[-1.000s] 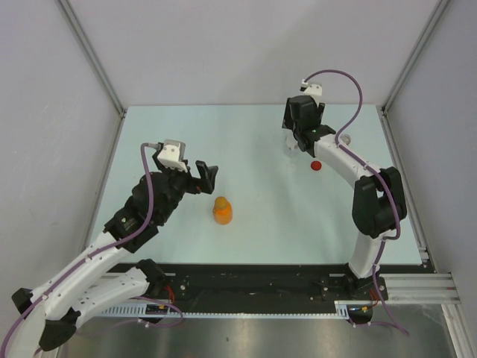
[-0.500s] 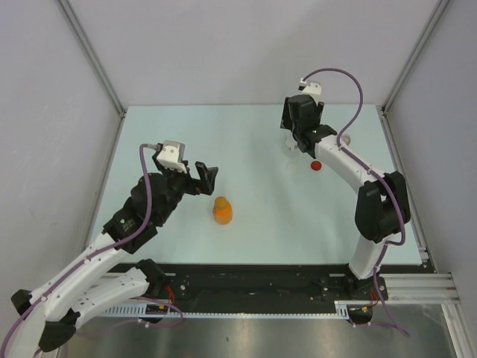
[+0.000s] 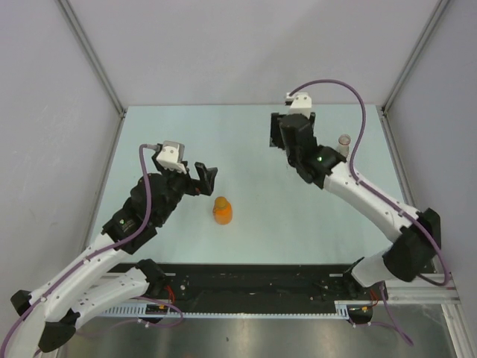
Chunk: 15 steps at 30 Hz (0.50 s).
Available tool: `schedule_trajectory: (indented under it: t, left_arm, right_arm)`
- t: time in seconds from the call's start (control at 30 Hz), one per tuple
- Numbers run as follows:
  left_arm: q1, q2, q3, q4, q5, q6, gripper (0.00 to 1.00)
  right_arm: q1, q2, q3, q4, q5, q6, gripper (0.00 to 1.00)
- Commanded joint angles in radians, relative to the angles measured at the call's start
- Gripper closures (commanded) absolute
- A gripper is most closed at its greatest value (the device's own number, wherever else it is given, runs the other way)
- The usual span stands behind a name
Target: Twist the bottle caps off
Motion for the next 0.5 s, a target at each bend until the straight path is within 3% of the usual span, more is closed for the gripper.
schedule_trajectory:
  t: [0.0,0.13,0.2,0.3,0.33,0.47]
  left_arm:
    - [0.003,-0.023,0.01,-0.025,-0.099,-0.005,0.0]
    - [0.008,0.002,0.026,-0.144,-0.331,-0.06,0.0]
    - [0.031,0.014,0.037,-0.203,-0.392,-0.125,0.0]
    - [0.131,0.0,0.03,-0.293,-0.336,-0.243,0.0]
    - [0.163,-0.004,0.024,-0.319,-0.246,-0.267,0.0]
    - [0.282,-0.004,-0.001,-0.387,-0.118,-0.34,0.0]
  right_arm:
    - [0.178,-0.186,-0.084,-0.032,-0.045,-0.052,0.3]
    - [0.274,-0.294,-0.257,0.076,-0.388,0.054,0.3]
    - [0.306,-0.306,-0.364,0.194,-0.403,0.103,0.3]
    - [0.347,-0.227,-0.405,0.248,-0.455,0.116,0.28]
    - [0.378,-0.204,-0.403,0.28,-0.481,0.116,0.28]
    - [0.438,-0.121,-0.405,0.392,-0.493,0.102,0.26]
